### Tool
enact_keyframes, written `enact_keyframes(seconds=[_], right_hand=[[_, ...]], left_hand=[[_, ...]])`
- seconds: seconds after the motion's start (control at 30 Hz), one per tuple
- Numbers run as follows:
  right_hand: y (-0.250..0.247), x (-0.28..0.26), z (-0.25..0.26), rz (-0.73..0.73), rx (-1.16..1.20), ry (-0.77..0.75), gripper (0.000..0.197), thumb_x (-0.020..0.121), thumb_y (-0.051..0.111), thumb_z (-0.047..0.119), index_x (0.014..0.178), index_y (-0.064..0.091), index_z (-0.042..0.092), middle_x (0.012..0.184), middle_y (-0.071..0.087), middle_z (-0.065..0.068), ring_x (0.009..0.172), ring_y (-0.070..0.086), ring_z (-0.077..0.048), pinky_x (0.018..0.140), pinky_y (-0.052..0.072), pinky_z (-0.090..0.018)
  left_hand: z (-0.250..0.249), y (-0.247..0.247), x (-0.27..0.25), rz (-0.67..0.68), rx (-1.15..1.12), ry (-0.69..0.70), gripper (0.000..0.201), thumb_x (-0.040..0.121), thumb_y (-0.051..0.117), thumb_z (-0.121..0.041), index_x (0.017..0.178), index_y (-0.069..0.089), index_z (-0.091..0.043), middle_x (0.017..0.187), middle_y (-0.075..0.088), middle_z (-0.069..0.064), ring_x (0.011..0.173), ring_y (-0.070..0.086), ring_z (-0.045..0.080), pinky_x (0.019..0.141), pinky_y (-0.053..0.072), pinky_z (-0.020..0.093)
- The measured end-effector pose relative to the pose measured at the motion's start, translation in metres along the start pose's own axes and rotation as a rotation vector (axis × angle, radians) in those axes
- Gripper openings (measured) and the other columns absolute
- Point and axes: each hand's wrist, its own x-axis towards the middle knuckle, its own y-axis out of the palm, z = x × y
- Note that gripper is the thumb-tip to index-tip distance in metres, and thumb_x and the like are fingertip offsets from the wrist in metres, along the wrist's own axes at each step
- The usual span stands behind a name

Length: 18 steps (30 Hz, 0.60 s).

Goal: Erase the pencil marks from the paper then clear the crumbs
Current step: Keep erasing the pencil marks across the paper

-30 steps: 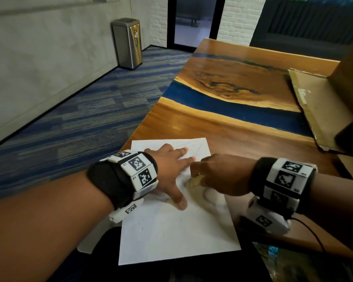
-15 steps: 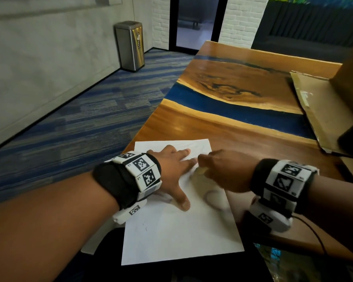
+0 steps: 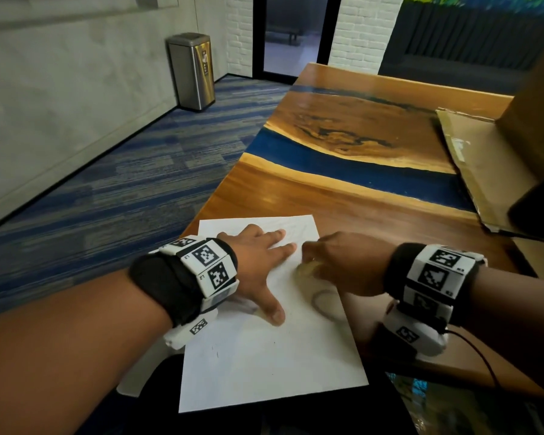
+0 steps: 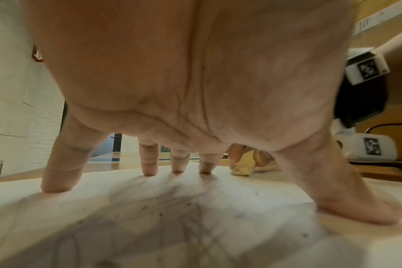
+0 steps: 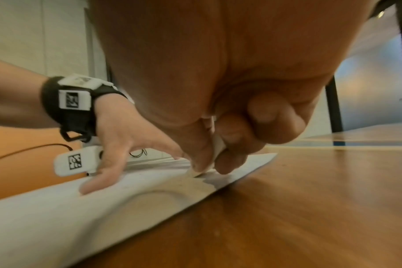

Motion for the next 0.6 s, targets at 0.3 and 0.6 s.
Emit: enact_keyframes(seconds=[0.3, 0.6], right_hand=[[0.003, 0.002, 0.01, -0.028, -0.016, -0.012, 0.027, 0.1, 0.052, 0.031, 0.126, 0.051, 0.025, 0.109, 0.064, -0.002, 0.089, 0.06, -0.02, 0.08, 0.055, -0.038], [0.001, 0.02, -0.011, -0.016, 0.008, 0.194, 0.023, 0.099, 0.049, 0.033, 0.121, 0.05, 0.028, 0.098, 0.063, -0.004, 0.086, 0.059, -0.026, 0.078, 0.056, -0.041]], left_hand=[[-0.001, 0.0, -0.002, -0.019, -0.023, 0.01, 0.131, 0.059, 0.069, -0.089, 0.16, 0.001, -0.041, 0.17, -0.01, -0.013, 0.155, -0.001, 0.025, 0.112, 0.031, 0.064], [0.008, 0.014, -0.013, -0.067, -0.092, -0.016, 0.121, 0.065, 0.065, -0.088, 0.16, 0.005, -0.044, 0.171, -0.007, -0.011, 0.157, -0.003, 0.022, 0.122, 0.017, 0.058]])
